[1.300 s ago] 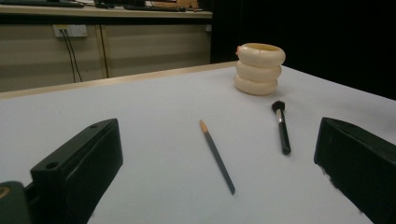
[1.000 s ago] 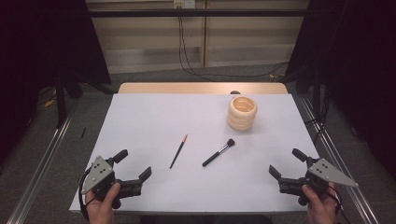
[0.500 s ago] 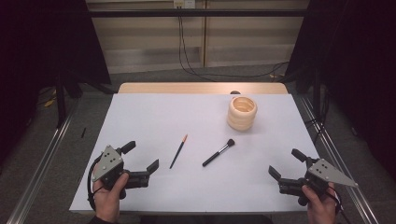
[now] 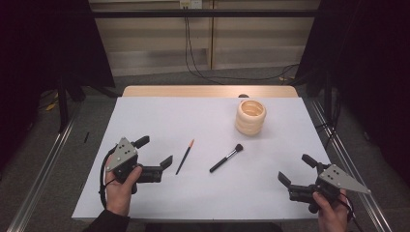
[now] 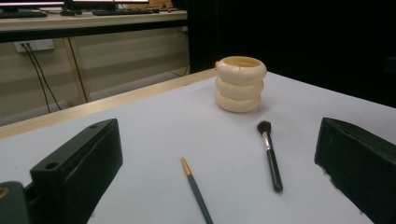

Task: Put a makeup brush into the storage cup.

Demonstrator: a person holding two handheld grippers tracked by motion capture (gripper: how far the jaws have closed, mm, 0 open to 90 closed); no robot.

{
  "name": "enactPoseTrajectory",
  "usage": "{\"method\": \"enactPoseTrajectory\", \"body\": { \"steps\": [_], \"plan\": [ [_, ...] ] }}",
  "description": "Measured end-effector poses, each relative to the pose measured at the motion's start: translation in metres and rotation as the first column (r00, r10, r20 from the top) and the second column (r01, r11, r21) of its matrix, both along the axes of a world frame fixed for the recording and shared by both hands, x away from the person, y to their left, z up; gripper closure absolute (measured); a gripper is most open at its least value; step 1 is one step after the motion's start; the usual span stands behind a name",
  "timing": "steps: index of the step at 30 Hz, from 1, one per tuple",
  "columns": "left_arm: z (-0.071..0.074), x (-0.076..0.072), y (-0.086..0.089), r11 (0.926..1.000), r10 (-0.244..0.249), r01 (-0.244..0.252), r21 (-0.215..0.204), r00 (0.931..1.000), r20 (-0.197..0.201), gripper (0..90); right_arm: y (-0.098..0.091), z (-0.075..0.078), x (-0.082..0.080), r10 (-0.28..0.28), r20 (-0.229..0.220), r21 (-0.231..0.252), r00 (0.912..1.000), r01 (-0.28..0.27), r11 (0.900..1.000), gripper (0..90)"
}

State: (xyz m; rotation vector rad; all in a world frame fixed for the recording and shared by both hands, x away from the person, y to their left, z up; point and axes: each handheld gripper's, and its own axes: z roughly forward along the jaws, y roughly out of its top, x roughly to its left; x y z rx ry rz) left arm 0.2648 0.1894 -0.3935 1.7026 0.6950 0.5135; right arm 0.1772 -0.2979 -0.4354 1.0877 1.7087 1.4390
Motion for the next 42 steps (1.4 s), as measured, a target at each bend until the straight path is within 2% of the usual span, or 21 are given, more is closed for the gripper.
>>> {"method": "enactPoseTrajectory", "body": {
  "steps": [12,16,17,18,20,23,25,27,29,31,33,37,38,39,42],
  "plan": [
    [0.006,0.027,-0.012,0.9999,-0.011,0.011,0.011,0.9999,-0.008,0.7,-0.001,0.0,0.0,0.005,-0.005,0.001,1.0,-0.005,1.0,0.0],
    [0.012,0.037,-0.019,0.9996,-0.028,0.028,0.002,0.9996,-0.01,0.8,-0.001,0.0,0.0,0.004,-0.006,0.001,1.0,-0.004,1.0,0.0],
    [0.013,0.039,-0.02,0.9994,-0.035,0.035,0.005,0.9993,-0.014,0.8,-0.001,0.0,0.0,0.002,-0.003,0.002,1.0,-0.002,1.0,0.0],
    [0.014,0.042,-0.022,0.9983,-0.057,0.057,-0.01,0.9983,-0.015,1.0,-0.001,-0.001,0.0,0.005,-0.004,0.004,1.0,-0.005,1.0,0.0],
    [0.016,0.046,-0.026,0.999,-0.045,0.045,0.004,0.9989,-0.012,0.9,-0.001,-0.001,0.0,0.005,-0.004,0.003,1.0,-0.005,1.0,0.0],
    [0.018,0.052,-0.03,0.9985,-0.054,0.054,0.01,0.9984,-0.014,1.0,-0.001,-0.001,0.0,0.004,-0.006,0.004,1.0,-0.004,1.0,0.0],
    [0.019,0.057,-0.033,0.9977,-0.068,0.068,0.0,0.9977,-0.006,1.1,-0.001,0.0,0.0,0.003,-0.006,0.007,1.0,-0.003,1.0,0.0],
    [0.021,0.059,-0.037,0.9986,-0.053,0.053,0.001,0.9986,-0.007,1.1,0.0,0.0,0.0,0.005,-0.006,0.007,1.0,-0.005,1.0,0.0],
    [0.022,0.064,-0.039,0.9975,-0.071,0.071,0.001,0.9974,-0.004,1.1,0.0,0.0,0.0,0.012,-0.008,0.004,0.9999,-0.012,0.9999,0.0],
    [0.024,0.067,-0.042,0.9982,-0.056,0.056,0.02,0.9984,-0.003,0.9,0.0,0.0,0.0,0.009,-0.007,0.003,0.9999,-0.009,1.0,0.0],
    [0.028,0.071,-0.045,0.9989,-0.044,0.044,0.014,0.999,0.0,0.9,0.0,0.0,0.0,0.01,-0.011,0.005,0.9999,-0.01,0.9999,0.0],
    [0.034,0.081,-0.051,0.9982,-0.059,0.059,0.006,0.998,0.021,0.6,0.0,-0.001,0.0,0.006,-0.01,0.009,0.9999,-0.006,0.9999,0.0],
    [0.035,0.082,-0.053,0.999,-0.039,0.039,0.021,0.999,0.022,0.6,0.0,-0.001,0.0,0.007,-0.012,0.009,0.9999,-0.007,0.9999,0.0],
    [0.035,0.085,-0.055,0.9985,-0.054,0.054,0.007,0.9983,0.021,0.6,0.0,-0.001,0.0,0.008,-0.013,0.008,0.9999,-0.007,0.9999,0.0],
    [0.035,0.093,-0.058,0.9985,-0.053,0.053,0.016,0.9986,0.008,0.6,-0.001,-0.001,0.001,0.012,-0.007,0.012,0.9999,-0.012,0.9999,0.0]
  ]
}}
